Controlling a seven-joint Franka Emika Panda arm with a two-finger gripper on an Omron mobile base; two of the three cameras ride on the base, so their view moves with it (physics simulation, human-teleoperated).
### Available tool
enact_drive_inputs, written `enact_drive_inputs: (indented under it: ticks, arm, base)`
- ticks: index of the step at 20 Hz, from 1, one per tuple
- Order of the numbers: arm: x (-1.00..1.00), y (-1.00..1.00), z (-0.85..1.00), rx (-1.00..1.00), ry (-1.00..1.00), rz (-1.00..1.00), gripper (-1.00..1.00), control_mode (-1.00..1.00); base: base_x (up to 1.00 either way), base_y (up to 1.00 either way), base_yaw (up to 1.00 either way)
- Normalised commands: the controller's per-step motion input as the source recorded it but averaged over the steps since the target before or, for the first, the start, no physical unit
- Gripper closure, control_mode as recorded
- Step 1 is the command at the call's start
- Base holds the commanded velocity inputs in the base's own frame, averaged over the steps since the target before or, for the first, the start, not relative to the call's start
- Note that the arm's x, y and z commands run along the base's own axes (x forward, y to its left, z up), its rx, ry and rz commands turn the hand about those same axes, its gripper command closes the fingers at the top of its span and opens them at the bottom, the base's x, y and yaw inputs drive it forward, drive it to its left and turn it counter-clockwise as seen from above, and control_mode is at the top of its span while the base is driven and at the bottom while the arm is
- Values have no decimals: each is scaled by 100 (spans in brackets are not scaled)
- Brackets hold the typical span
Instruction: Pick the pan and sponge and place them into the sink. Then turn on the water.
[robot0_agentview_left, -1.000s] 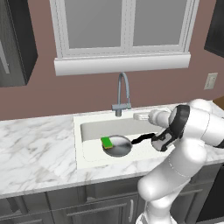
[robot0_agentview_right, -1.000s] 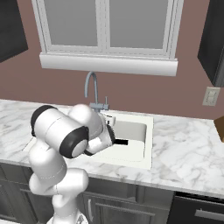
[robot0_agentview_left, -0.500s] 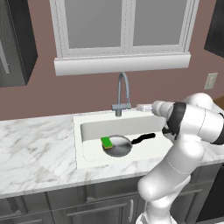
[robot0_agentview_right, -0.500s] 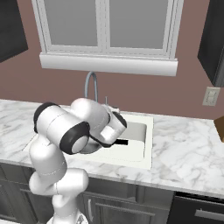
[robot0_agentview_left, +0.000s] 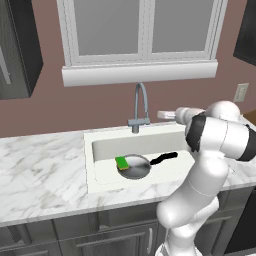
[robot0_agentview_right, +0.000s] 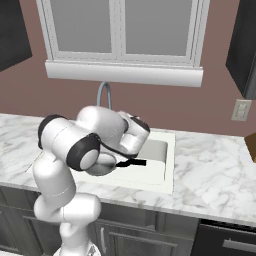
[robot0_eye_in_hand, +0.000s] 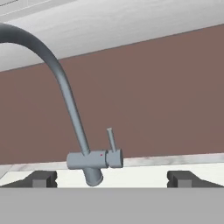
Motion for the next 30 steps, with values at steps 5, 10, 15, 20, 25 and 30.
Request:
enact_drive_inputs:
  ticks: [5,10,15,20,25,30]
  arm:
    - [10,-5,-15,5,-3,8,-100,-100]
    - [20,-11,-9,2,5,7,-100,-100]
    - [17,-28,-4,0,1,4,-100,-100]
    - [27,-14,-6,0,3,4,-100,-100]
    - [30,-1,-12,0,3,6,-100,-100]
    - [31,-4,-6,0,0,7,-100,-100]
  base:
    - [0,0,0]
    - [0,0,0]
    - [0,0,0]
    - [0,0,0]
    - [0,0,0]
    - [0,0,0]
